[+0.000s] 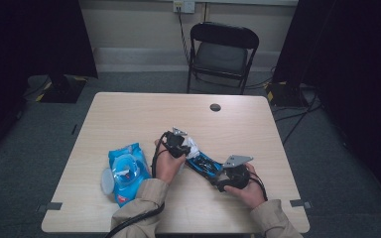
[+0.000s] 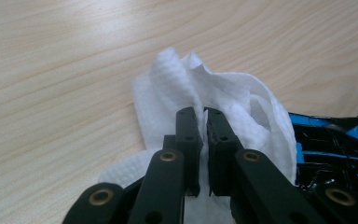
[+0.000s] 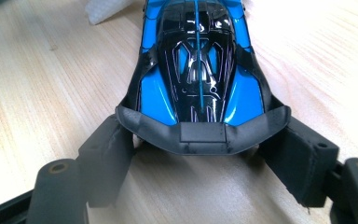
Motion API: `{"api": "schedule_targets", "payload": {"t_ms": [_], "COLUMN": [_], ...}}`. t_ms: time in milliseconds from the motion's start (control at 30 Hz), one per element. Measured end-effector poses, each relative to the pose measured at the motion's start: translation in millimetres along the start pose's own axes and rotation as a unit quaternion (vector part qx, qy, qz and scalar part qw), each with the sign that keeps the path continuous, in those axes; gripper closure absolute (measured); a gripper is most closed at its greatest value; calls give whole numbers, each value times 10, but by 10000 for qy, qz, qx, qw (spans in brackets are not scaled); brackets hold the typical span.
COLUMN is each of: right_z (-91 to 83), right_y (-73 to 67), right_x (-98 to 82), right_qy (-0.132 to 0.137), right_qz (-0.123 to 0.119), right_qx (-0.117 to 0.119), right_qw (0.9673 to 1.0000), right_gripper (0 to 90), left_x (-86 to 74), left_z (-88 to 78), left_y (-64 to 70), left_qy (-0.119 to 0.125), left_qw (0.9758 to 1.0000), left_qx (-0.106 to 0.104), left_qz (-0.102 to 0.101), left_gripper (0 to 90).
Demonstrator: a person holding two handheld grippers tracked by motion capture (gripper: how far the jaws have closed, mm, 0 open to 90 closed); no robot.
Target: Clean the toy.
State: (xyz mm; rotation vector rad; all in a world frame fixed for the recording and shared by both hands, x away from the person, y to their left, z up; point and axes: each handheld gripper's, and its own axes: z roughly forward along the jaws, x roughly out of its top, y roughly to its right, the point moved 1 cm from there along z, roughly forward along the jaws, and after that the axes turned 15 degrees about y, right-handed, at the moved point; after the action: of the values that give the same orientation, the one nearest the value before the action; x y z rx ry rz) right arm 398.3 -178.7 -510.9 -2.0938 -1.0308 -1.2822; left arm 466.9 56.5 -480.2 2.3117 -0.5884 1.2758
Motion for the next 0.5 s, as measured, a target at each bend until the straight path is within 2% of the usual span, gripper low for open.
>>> {"api": "schedule_targets", "payload": {"t_ms": [233,300,400,500], "right_z": [0,0,0,1], "right_y": [0,-1,0,0], "right_x": [0,0,0,0], "right_qy": [2,1,2,3], "right_qz": [1,2,1,1], "right_qx": [-3,-3,-3,-2], "right_qw": [10000,10000,10000,10000], "right_gripper": [262,262,262,262], "left_x": [-21,-29,-25,-23], "left_z": [4,-2,-22,-47], "left_y": [-106,-138,-167,-207], "left_qy": [-93,-114,-150,-88], "left_qw": [9995,9991,9986,9978], "left_qx": [303,387,467,590], "left_qz": [-73,-165,-177,-300], "left_gripper": [855,855,856,857]}}
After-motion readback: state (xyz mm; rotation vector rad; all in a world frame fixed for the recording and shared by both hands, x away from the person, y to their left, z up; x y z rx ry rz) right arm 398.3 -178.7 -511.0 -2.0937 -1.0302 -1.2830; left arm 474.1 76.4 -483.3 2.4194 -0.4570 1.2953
